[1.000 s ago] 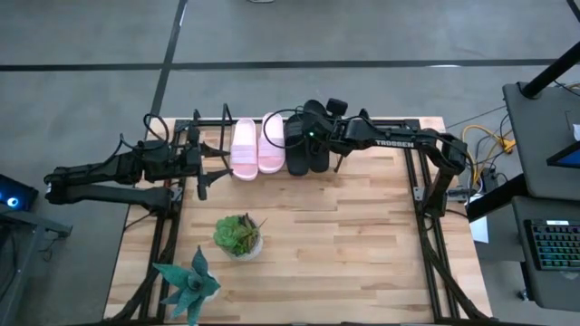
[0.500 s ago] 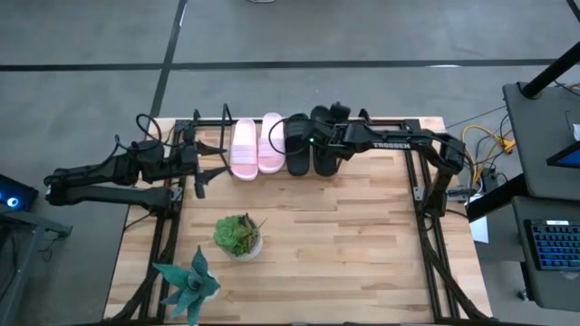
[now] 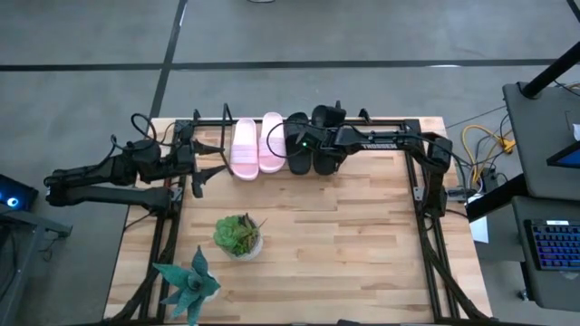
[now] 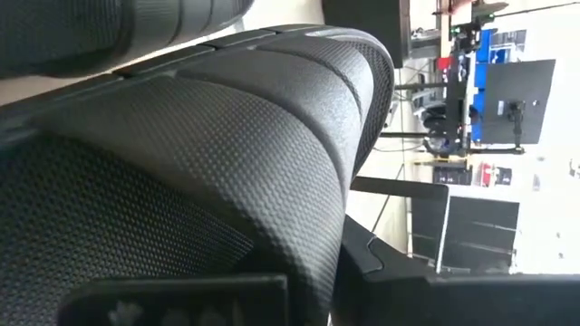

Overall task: Pick and place slides into the shelf
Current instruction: Put the bottom black slide on the shelf

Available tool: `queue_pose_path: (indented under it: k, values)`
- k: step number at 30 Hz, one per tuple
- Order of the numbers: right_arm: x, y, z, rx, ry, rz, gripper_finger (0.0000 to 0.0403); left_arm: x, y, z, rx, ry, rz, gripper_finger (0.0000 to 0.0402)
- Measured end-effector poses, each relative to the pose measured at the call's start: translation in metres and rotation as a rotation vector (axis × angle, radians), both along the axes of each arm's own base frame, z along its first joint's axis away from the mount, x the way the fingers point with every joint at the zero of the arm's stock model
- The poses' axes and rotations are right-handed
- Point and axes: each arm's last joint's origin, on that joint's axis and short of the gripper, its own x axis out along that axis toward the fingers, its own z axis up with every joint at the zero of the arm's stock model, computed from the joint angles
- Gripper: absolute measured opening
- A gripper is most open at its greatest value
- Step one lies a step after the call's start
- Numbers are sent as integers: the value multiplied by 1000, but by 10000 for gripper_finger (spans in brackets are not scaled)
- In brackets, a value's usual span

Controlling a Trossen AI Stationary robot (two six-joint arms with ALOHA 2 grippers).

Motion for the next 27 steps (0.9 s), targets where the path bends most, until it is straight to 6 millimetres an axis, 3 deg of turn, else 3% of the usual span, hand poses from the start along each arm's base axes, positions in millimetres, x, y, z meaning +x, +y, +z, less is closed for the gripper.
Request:
queue_pose_path:
  k: [5,17,22,27]
  values:
    - [0,0,-2,11,19,3,12,1,0,-1,0,6,0,206]
    - [14,-6,-31,60,119,18,13,3,0,-3,-2,16,0,206]
    - [18,-7,-24,93,76,23,24,4,0,-5,-2,24,-1,206]
    - [21,-6,-7,170,39,24,66,4,0,-7,-3,37,-1,206]
